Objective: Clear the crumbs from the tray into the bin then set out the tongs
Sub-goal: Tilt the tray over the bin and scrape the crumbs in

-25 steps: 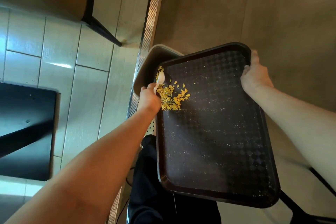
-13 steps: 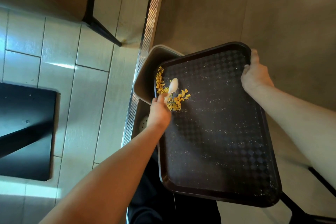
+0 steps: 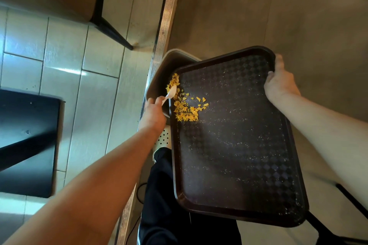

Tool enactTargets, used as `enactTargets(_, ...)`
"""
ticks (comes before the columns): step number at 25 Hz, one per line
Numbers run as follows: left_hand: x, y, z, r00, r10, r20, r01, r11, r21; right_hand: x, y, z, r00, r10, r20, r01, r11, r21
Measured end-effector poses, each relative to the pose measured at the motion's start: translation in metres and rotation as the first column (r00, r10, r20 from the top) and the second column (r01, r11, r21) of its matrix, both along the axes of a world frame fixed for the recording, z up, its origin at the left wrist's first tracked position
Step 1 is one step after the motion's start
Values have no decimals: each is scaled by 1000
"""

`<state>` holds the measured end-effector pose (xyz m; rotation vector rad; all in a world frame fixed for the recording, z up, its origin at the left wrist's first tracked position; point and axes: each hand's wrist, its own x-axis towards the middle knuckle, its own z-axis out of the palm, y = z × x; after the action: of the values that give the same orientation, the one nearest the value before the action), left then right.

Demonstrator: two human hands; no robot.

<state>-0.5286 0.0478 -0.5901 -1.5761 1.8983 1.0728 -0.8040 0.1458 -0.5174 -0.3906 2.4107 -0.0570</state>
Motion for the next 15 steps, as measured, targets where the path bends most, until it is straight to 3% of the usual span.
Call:
enactTargets(5,-21,-5,4,996,12,-91,-11,1000,5,2,0,2,1000,-16,12,16,1000,-2)
enactTargets(10,-27,-7,7,999,39,-6,-39,999,-13,3,2,3,1000,-15,11,15,1000,-2)
enactTargets(15,-33,-14,9,998,6,-62,-8,999,-37,2,2,2,1000,-14,6,14,1000,1)
